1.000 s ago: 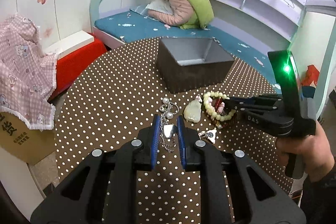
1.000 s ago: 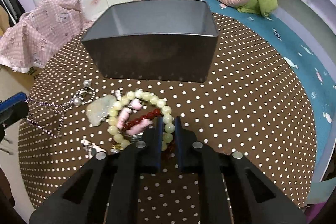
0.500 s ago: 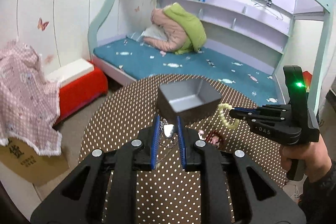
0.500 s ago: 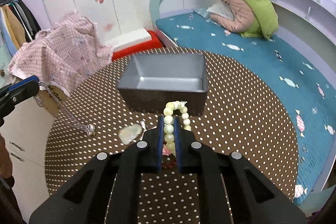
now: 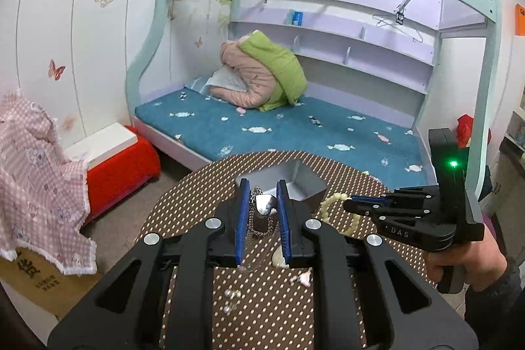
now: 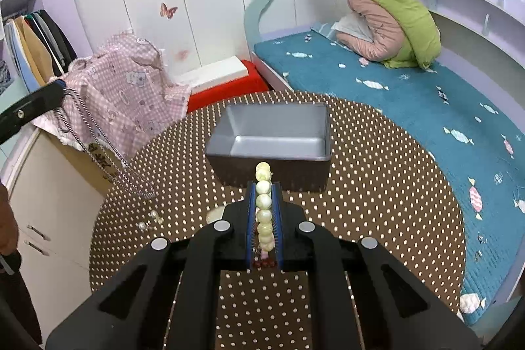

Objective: Organize jewelry
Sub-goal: 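Carry chain and bracelet over the grey box and open both tools, then withdraw both tools from the grey box back over the jewelry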

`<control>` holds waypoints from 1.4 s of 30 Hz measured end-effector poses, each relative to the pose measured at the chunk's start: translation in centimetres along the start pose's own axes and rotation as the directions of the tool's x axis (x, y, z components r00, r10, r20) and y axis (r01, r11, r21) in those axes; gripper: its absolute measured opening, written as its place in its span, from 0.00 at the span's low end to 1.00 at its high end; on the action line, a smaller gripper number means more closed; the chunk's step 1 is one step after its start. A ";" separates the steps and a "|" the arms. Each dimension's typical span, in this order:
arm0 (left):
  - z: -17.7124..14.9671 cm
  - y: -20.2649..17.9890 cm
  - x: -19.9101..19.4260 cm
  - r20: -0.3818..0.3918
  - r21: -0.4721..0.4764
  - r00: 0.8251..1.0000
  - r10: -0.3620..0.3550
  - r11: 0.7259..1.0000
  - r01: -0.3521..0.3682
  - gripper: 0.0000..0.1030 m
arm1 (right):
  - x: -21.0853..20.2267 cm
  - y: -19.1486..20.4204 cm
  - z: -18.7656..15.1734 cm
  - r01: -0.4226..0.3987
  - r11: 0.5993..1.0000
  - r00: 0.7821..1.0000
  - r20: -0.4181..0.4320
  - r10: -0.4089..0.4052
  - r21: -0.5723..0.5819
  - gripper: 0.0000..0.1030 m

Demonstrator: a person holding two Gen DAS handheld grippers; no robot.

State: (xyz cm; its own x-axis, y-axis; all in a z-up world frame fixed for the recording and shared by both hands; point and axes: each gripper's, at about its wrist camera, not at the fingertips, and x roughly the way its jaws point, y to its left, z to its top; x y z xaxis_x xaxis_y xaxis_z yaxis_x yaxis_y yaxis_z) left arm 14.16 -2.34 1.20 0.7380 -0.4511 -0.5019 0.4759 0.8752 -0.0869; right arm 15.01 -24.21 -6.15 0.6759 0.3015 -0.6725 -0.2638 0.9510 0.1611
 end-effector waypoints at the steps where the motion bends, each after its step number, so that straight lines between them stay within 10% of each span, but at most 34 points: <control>1: 0.2 0.1 0.2 0.005 0.000 1.000 -0.009 1.000 0.009 0.16 | -0.3 0.0 0.6 0.004 1.000 1.000 0.011 -0.003 -0.008 0.08; 10: 5.9 -0.3 5.1 0.020 -0.028 0.998 -0.064 0.998 0.064 0.16 | 0.4 -0.1 6.7 0.027 0.999 0.997 0.069 -0.024 -0.042 0.08; 22: 6.4 0.0 15.1 -0.160 -0.064 0.987 -0.014 0.998 0.004 0.17 | 7.5 -2.7 7.3 0.051 0.999 0.995 -0.091 -0.050 0.003 0.11; 23: 5.9 0.0 15.6 -0.176 -0.066 0.984 0.002 0.998 -0.013 0.23 | 7.9 -2.9 7.0 0.055 0.998 0.993 -0.100 -0.054 0.003 0.14; 26: 5.0 0.4 16.3 -0.195 -0.073 0.979 0.061 0.994 -0.076 0.85 | 7.7 -3.5 6.4 0.063 0.998 0.994 -0.094 -0.061 0.022 0.43; 32: 4.1 1.0 15.0 -0.185 -0.079 0.972 0.143 0.984 -0.160 0.89 | 5.4 -4.7 5.7 0.064 0.995 0.998 -0.004 -0.063 0.082 0.92; 42: 0.3 1.0 8.0 -0.122 -0.124 0.933 0.338 0.928 -0.353 0.93 | 1.2 -4.7 4.2 0.065 0.990 0.993 0.090 -0.076 0.126 0.92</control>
State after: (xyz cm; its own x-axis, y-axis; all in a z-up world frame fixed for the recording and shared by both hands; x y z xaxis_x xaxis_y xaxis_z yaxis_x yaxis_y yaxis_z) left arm 20.67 -5.16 -2.64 0.7911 -0.1034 -0.6028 0.1219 0.9925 -0.0103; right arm 19.93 -28.08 -4.71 0.7536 0.2328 -0.6148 -0.1308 0.9696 0.2068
